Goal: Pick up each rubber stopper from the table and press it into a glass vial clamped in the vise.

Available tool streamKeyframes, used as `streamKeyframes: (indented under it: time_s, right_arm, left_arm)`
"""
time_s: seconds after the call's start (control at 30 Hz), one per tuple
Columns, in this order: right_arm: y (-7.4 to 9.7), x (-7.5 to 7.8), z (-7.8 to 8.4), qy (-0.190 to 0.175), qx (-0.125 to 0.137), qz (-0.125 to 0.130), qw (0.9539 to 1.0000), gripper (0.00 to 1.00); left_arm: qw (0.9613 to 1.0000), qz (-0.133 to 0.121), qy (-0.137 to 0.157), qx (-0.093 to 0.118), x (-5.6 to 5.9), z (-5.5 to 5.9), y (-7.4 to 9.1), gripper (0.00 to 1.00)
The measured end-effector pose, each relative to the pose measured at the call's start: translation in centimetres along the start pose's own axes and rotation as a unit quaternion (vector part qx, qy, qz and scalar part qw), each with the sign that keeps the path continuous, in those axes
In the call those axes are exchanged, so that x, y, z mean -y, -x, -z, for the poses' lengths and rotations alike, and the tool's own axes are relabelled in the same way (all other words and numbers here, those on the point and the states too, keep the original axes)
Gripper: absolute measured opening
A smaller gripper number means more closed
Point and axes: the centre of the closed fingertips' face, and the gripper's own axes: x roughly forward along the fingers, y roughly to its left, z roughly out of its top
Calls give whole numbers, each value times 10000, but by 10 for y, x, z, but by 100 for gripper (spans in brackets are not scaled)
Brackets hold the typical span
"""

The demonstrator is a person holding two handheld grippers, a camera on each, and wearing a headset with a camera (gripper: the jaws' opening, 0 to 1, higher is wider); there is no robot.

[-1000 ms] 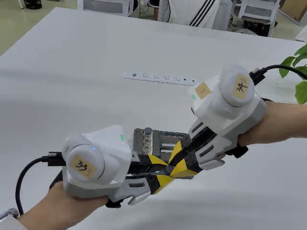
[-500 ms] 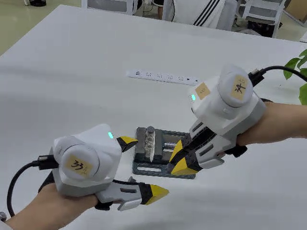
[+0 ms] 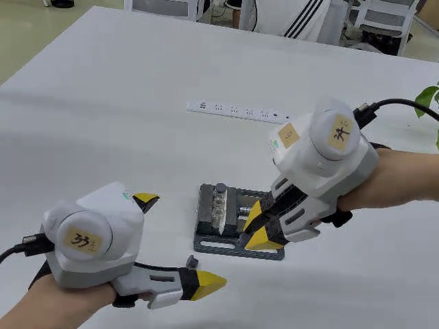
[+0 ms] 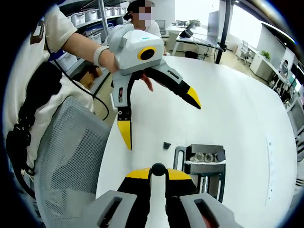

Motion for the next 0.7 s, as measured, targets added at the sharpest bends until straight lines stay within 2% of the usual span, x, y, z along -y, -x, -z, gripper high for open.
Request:
streamKeyframes:
  time_s: [0.07,0.23,0.37,0.47,0.7]
  right_arm:
    - [0,5,1,69,-41,81,9999,6]
    - [-1,21,2,246,-198,184,9993,6]
    - [-4,36,2,571,-419,275,9971,6]
    - [-8,45,-1,654,-436,266,9966,6]
    - [-13,61,-5,1194,-681,184,9903,6]
  left_arm:
    - [9999,-79,-62,-106,-2,4,1,99]
    - [9999,-146,31,-78,-8,7,4,99]
    - [9998,-190,73,-61,-11,8,6,99]
    - [9997,-201,91,-77,-12,10,7,99]
    - [9996,-211,142,-91,-14,12,6,98]
